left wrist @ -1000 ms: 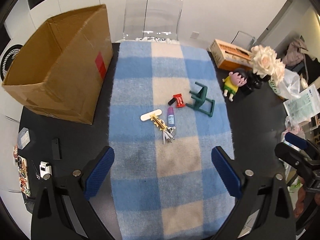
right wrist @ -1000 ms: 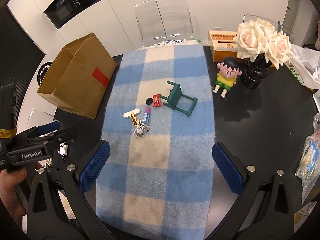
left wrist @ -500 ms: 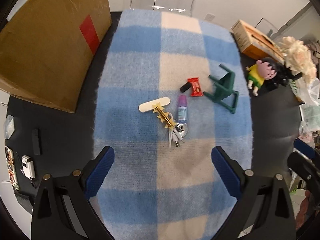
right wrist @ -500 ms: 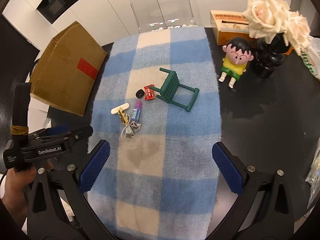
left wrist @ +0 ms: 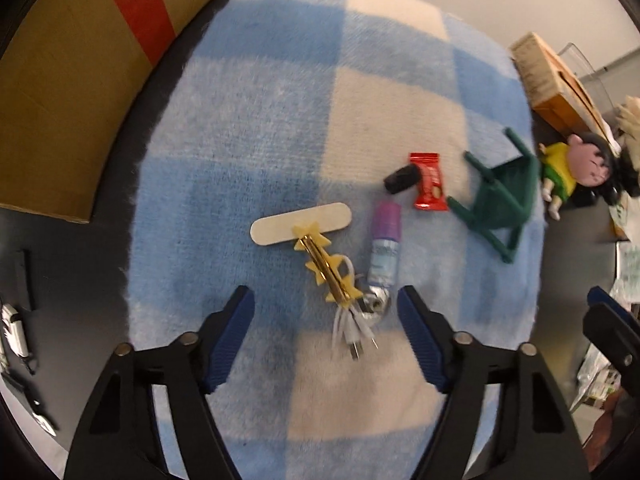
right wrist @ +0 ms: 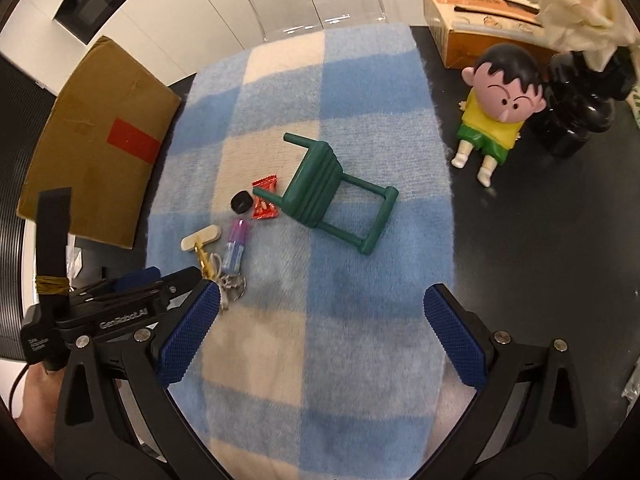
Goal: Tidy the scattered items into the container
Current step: 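Grasp the yellow star clip with the left gripper while the right grasps the green toy chair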
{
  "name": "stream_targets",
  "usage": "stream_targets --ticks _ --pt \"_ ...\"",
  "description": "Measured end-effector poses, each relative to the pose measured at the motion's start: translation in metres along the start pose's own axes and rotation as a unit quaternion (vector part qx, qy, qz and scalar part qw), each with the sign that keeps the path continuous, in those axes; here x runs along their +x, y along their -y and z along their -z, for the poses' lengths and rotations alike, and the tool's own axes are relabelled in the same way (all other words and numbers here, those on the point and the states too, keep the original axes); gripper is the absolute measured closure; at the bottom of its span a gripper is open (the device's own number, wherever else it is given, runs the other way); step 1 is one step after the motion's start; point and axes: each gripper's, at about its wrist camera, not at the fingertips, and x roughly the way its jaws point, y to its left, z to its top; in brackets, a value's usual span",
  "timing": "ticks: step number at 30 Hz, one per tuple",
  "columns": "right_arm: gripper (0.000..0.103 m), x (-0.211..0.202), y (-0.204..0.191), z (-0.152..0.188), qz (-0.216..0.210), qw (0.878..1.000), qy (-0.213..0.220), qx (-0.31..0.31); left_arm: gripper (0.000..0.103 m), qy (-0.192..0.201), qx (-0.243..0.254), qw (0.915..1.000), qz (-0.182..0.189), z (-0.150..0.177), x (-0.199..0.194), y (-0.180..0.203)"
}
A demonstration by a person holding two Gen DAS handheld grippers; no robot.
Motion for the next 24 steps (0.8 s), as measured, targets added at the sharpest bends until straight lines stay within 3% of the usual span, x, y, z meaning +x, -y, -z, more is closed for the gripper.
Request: stream_targets --ticks 5,11,17,20,22,23,24 --pt "0.000 0.016 0.003 -0.012 -0.008 1.000 -0.007 -0.003 0.046 -0.016 -0.017 0.9997 -0.002 -0.010 0.021 -0.005" --pt "0.000 0.039 0.003 -0.029 -0.031 0.999 -0.016 0.009 0.073 -0.021 -0.006 0.9996 -0.016 -0.011 0.033 0.001" --pt "0.001 0.058 -0.002 -0.048 -0.059 0.997 -0.020 0.033 0.078 -0.014 -0.015 0.9998 0.001 -0.009 0.032 -0.003" --pt "0.018 0.068 -0.004 -0.055 -0.068 0.997 -0.029 0.038 0.082 -0.012 -0.020 0.9996 0.014 -0.007 0.031 -0.009" --pt "0.046 0.072 -0.006 -0.058 -0.081 0.995 -0.039 0.035 0.082 -0.013 -0.019 0.9996 0.018 -0.005 0.029 -0.011" --pt "0.051 0.072 -0.007 -0.059 -0.085 0.995 -0.040 0.034 0.082 -0.013 -0.020 0.9995 0.019 -0.004 0.028 -0.013" --pt "0.067 0.072 -0.008 -0.059 -0.088 0.995 -0.041 0.033 0.082 -0.013 -0.020 0.9995 0.020 -0.003 0.027 -0.014"
